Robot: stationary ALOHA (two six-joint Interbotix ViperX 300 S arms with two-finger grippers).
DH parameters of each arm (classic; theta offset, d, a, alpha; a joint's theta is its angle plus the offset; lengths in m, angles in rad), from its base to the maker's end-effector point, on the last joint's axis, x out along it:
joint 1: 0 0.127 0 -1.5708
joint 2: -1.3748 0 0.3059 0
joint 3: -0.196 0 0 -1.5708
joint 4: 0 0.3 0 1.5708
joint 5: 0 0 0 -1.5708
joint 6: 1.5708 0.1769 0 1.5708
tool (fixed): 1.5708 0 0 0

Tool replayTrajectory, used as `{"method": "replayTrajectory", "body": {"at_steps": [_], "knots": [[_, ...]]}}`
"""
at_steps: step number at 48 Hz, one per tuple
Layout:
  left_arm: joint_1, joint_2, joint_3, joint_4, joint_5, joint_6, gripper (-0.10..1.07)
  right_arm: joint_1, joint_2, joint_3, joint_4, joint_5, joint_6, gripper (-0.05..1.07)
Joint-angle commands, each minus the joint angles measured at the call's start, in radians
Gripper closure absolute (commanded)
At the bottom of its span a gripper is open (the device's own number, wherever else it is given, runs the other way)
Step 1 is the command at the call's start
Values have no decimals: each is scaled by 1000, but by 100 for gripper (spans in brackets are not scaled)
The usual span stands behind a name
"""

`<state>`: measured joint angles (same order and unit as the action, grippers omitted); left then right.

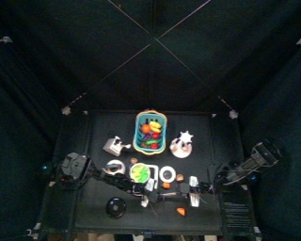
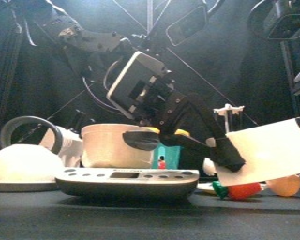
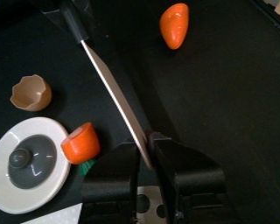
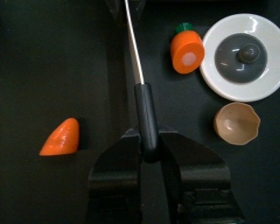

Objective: Drop cleaver

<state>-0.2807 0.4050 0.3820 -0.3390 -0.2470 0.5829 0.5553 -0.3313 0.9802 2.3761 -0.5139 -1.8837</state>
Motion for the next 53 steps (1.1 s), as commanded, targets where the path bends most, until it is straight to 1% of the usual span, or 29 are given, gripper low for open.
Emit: {"method": "replayTrajectory", "body": {"at_steps": [1,8,13,24,33,38,44,48,53], "knots": [[3,-51,-28,6,-43,2,43,-18,-26,-25,-9,-3,2,59],[3,-57,-26,3,-104,-2,41,-15,-46,-29,-8,-5,0,59],[3,-63,-25,-14,-127,-3,39,-14,-67,-28,-14,-9,0,59],[6,-83,-12,-52,-166,-2,24,-11,-110,-8,-11,-18,0,59],[17,-112,15,-55,-245,-3,17,-17,-123,5,3,-35,0,59],[23,-146,55,-63,-321,-5,16,-18,-130,3,25,-89,0,59],[25,-202,120,-80,-419,-6,15,-20,-160,3,35,-184,-2,59],[26,-229,155,-91,-449,-6,14,-26,-190,2,31,-233,-2,59],[29,-250,186,-104,-469,-3,12,-54,-241,6,28,-291,-2,59]]}}
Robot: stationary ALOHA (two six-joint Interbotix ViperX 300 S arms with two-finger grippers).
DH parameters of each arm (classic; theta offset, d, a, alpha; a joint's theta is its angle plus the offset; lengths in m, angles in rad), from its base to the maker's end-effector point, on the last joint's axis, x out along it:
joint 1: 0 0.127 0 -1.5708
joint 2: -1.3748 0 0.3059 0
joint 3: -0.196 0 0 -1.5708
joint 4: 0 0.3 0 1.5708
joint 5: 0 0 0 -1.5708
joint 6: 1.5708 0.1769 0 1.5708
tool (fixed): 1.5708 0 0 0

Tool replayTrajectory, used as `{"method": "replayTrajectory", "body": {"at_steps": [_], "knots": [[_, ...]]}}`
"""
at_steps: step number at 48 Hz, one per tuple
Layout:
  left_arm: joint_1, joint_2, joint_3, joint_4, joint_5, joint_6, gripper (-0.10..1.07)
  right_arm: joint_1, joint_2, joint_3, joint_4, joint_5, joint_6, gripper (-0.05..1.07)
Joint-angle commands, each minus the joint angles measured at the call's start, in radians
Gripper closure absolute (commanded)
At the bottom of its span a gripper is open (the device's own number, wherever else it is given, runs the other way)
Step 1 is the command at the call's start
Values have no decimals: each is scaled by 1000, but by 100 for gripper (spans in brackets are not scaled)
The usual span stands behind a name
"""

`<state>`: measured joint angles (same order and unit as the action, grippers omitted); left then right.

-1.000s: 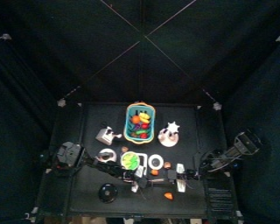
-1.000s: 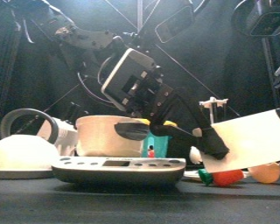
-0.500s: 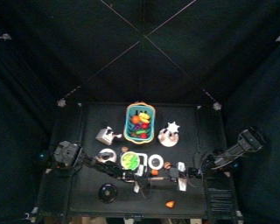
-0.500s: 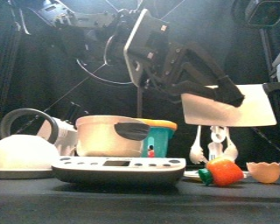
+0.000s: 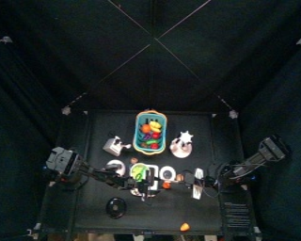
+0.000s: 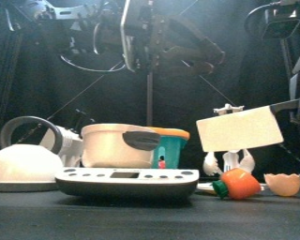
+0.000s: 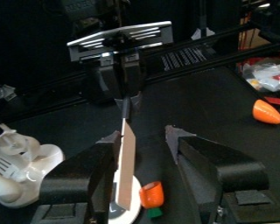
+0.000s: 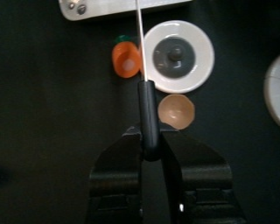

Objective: Drop cleaver

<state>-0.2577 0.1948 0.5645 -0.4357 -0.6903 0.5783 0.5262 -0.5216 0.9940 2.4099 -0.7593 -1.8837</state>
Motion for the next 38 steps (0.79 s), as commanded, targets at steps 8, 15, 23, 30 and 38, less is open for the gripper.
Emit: {"method": "replayTrajectory", "body": {"at_steps": [8,15,23,30,38], "knots": [[11,-71,32,-11,-74,8,11,-86,-100,11,0,-91,-2,59],[20,-86,71,-14,-126,0,11,-153,-101,31,18,-91,-6,59],[18,-114,118,-31,-149,-2,11,-163,-97,49,34,-86,-8,58],[20,-146,170,-78,-179,0,11,-170,-94,58,60,-84,-6,58],[17,-179,238,-114,-241,-2,11,-189,-78,69,89,-83,-6,57]]}}
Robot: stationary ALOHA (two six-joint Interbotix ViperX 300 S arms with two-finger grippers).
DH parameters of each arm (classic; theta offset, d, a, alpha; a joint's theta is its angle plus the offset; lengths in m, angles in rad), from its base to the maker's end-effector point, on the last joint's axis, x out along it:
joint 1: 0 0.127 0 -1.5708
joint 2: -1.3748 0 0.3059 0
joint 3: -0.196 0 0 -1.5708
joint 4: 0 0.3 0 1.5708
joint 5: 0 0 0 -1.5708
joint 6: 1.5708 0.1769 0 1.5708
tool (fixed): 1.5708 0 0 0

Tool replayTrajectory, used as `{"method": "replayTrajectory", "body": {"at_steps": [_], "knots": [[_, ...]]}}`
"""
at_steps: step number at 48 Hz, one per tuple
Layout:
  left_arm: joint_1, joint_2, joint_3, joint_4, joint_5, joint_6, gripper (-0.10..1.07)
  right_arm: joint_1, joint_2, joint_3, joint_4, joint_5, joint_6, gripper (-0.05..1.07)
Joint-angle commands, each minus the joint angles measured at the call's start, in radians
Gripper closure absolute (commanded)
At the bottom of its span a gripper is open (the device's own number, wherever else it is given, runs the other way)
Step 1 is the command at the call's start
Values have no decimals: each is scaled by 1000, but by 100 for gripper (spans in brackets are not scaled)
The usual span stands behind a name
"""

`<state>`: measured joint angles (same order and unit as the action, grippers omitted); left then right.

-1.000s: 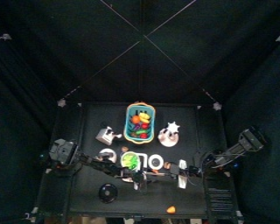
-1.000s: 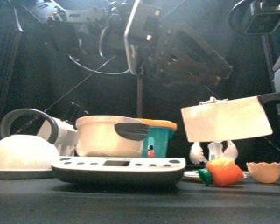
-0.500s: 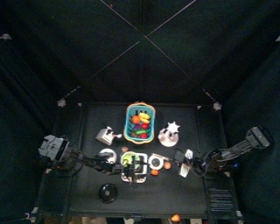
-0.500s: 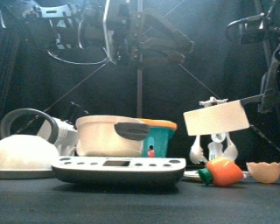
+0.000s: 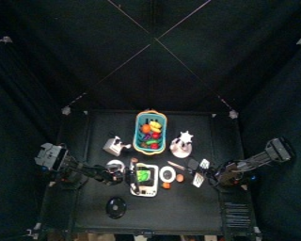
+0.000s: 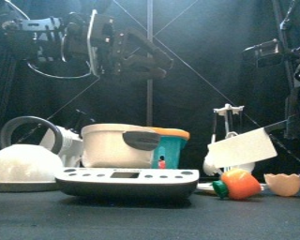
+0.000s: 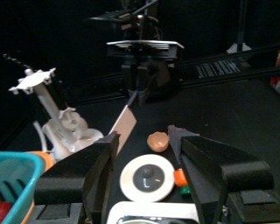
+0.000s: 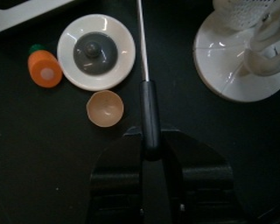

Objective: Drop cleaver

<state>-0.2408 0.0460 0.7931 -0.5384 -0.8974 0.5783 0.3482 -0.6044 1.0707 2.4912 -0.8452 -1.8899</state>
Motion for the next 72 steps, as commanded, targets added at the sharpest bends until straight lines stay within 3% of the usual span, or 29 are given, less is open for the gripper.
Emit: {"method": "replayTrajectory", "body": {"at_steps": [1,25,46,72], "knots": [[-2,-34,15,-14,-40,-2,11,-14,6,-8,12,3,0,57],[3,-43,37,-38,-58,0,11,-18,29,0,66,44,0,53],[3,-98,87,-60,-71,0,11,-32,29,-21,54,43,0,15],[8,-229,233,-144,-103,0,11,-63,43,-69,-143,40,6,12]]}}
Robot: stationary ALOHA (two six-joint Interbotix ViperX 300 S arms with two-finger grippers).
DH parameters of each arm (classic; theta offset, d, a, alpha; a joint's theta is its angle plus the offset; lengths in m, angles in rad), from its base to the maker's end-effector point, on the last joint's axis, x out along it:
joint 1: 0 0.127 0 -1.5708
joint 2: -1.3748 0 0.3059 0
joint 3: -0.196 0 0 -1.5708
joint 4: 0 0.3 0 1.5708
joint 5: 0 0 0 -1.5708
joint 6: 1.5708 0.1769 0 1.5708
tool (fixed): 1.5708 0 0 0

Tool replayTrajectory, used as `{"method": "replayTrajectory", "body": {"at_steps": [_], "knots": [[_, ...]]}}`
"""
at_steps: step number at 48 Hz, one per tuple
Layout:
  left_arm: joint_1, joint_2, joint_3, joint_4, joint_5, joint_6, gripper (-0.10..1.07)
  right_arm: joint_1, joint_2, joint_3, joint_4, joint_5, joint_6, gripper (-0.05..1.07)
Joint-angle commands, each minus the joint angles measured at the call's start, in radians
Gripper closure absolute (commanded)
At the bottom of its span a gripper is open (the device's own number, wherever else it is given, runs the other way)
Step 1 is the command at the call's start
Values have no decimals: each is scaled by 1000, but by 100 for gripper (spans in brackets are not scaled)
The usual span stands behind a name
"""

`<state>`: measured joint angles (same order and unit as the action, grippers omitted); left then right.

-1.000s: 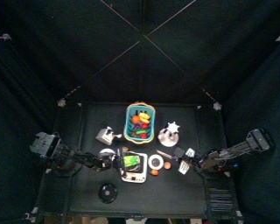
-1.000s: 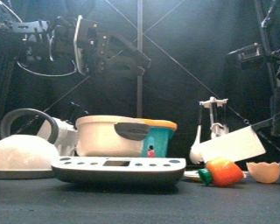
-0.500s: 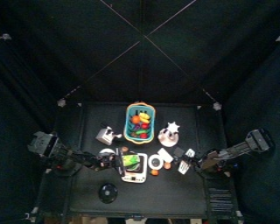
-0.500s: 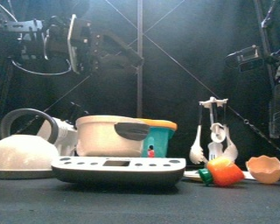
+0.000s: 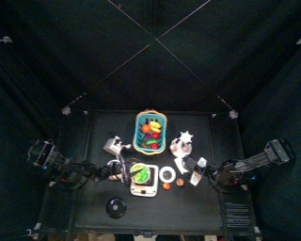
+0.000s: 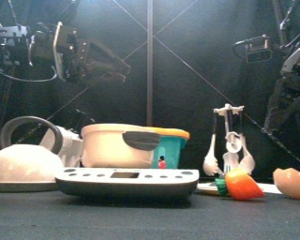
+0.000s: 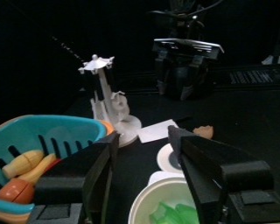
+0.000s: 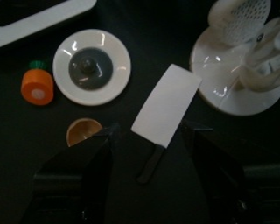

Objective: Drop cleaver

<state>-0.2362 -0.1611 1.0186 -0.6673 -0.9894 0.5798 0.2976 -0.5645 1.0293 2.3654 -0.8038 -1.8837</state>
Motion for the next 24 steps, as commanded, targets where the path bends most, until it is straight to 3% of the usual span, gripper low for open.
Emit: {"method": "replayTrajectory", "body": {"at_steps": [1,24], "knots": [[3,-23,14,-21,-11,-2,11,-15,8,-29,-18,-2,0,12],[3,-25,63,-55,-9,-3,11,-67,107,-91,-44,63,0,12]]}}
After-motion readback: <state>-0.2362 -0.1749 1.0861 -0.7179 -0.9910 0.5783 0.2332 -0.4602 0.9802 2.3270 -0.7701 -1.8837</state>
